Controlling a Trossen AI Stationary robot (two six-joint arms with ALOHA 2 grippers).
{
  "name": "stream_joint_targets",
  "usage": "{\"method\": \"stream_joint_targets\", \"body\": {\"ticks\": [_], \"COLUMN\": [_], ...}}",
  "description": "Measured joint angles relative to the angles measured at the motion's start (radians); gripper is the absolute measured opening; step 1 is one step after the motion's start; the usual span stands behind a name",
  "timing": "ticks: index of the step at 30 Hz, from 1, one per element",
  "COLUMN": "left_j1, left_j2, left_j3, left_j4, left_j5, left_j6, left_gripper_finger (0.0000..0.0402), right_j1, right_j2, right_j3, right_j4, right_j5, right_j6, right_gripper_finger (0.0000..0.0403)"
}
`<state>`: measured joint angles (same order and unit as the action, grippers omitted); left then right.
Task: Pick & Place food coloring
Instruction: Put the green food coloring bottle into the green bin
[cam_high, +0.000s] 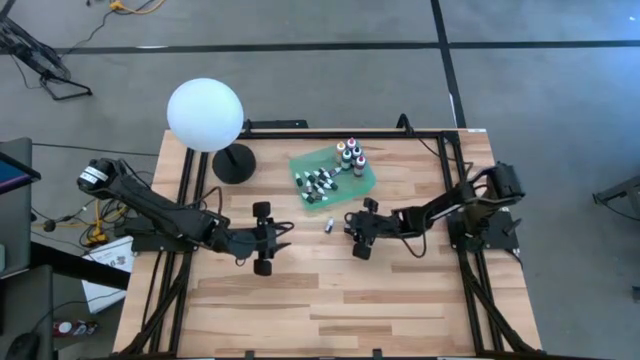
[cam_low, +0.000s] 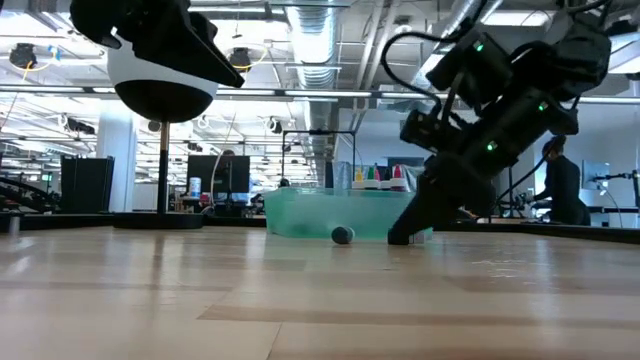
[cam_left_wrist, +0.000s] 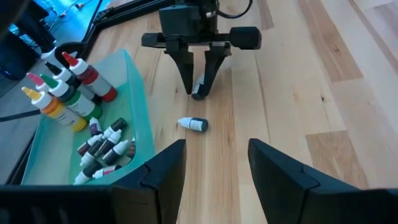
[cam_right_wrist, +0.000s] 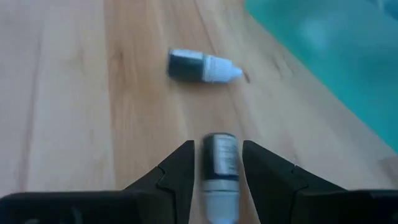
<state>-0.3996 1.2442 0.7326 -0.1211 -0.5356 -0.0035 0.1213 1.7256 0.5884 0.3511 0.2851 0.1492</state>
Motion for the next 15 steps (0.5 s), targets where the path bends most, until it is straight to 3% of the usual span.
{"method": "stream_joint_targets", "body": {"ticks": [15], "left_j1": [0.000], "left_j2": [0.000], "left_j3": [0.000], "left_j4": [0.000], "left_j5": [0.001], "left_j6": [-0.001], "left_gripper_finger": [0.0168], "right_j1": [-0.011], "right_j2": [-0.010], "right_j3": [0.002], "right_j4": [-0.078], "right_j5": [-0.018], "right_j6": [0.038], "right_gripper_finger": [0.0127]}}
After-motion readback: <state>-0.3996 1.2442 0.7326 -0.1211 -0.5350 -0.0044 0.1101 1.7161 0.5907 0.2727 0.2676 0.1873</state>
